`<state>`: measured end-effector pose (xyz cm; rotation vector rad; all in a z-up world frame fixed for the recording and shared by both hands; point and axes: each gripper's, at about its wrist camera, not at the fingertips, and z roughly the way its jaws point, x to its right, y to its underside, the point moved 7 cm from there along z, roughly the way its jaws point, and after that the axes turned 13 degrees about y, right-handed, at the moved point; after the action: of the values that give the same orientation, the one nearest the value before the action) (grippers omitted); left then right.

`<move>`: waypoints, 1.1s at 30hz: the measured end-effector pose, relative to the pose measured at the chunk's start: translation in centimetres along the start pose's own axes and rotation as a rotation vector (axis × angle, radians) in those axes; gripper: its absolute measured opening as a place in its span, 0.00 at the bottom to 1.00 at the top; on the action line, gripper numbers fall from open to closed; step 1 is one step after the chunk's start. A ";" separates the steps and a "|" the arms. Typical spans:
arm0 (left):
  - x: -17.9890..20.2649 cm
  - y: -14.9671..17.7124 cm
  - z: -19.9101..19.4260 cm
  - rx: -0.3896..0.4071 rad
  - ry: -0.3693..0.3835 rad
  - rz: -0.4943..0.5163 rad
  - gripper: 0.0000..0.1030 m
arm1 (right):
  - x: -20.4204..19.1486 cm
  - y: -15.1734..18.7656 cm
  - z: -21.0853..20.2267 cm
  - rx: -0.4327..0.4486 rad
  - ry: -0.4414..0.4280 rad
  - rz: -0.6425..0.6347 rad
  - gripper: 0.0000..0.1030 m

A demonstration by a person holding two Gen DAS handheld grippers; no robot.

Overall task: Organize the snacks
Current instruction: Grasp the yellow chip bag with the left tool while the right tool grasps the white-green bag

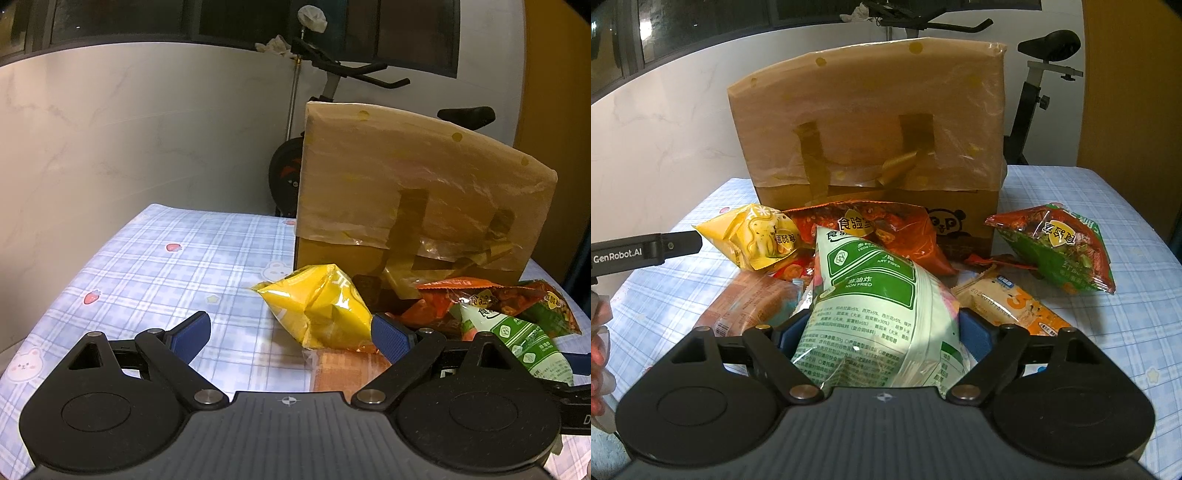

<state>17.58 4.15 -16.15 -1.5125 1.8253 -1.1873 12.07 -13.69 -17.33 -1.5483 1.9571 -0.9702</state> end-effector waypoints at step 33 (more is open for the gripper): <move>-4.4 -1.2 9.3 -0.033 0.123 -0.400 0.93 | -0.2 0.2 0.0 0.006 -0.002 -0.015 0.82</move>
<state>26.91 5.43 -20.58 -1.9241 1.6703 -1.4652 12.03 -13.46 -17.50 -1.5621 1.9429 -0.9794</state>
